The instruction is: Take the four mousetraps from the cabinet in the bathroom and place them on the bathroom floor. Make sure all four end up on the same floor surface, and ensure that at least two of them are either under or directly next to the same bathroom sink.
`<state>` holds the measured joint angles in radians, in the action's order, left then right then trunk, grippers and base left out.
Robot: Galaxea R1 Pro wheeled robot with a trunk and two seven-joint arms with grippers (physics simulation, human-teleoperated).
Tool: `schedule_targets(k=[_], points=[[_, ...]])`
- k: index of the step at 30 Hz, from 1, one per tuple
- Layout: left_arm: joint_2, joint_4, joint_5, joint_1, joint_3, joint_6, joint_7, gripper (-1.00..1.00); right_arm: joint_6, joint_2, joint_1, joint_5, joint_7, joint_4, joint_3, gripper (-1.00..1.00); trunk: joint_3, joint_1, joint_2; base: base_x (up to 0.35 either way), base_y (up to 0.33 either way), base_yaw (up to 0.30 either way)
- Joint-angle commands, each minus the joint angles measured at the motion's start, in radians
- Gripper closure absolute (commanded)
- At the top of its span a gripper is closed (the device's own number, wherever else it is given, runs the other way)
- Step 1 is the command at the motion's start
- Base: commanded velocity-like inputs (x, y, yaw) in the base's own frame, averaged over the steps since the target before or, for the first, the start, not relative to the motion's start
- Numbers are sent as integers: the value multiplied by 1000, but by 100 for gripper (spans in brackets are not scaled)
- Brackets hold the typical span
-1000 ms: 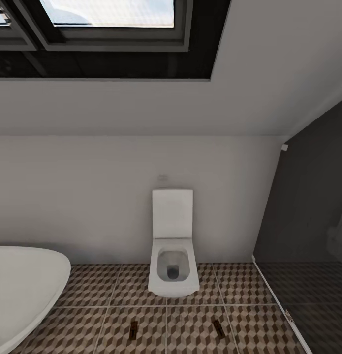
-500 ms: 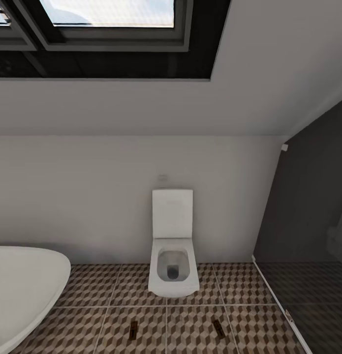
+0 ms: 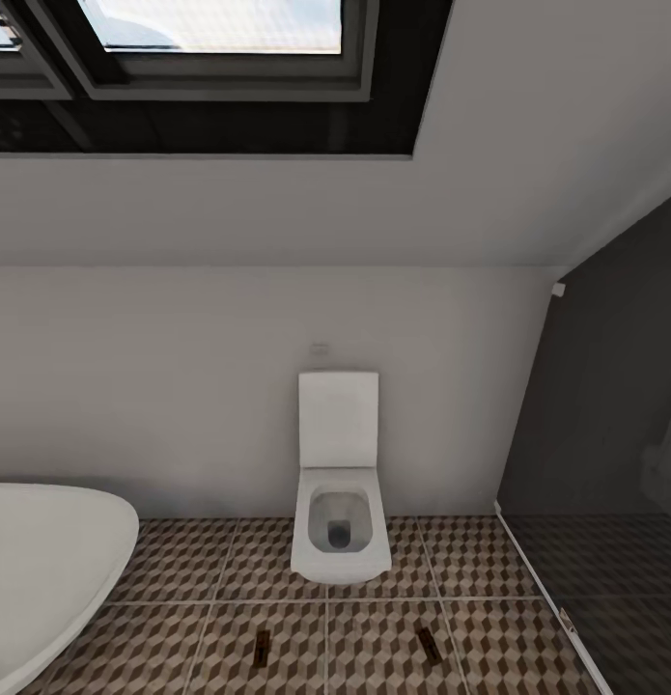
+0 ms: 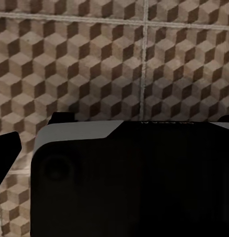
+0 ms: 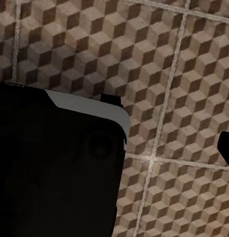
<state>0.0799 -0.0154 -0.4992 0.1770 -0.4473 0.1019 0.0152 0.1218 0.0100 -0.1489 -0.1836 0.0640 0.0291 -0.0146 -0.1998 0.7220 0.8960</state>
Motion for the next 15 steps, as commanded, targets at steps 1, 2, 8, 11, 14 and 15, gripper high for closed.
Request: schedule_targets(k=[1,2,8,11,14,15], points=[[2,2,-10,1,-8,5,2,-100,4,2,-1,-7,6,3,-1,-100,-1,0,1,0,0,0],[3,2,-10,1,-8,5,2,-100,4,4,-1,-7,6,3,-1,-100,-1,0,1,0,0,0],[5,4,-13,1,-8,6,1,-100,-3,4,-1,-8,6,3,-1,-100,-1,0,1,0,0,0],[5,5,-12,1,-9,6,1,-100,-3,3,-1,-8,6,3,-1,-100,-1,0,1,0,0,0],[3,4,-12,1,-11,6,0,-100,-1,3,-1,-11,6,2,-1,-100,-1,0,1,0,0,0],[3,4,-12,1,-11,6,0,-100,0,3,-1,-13,6,1,-1,-100,-1,0,1,0,0,0]])
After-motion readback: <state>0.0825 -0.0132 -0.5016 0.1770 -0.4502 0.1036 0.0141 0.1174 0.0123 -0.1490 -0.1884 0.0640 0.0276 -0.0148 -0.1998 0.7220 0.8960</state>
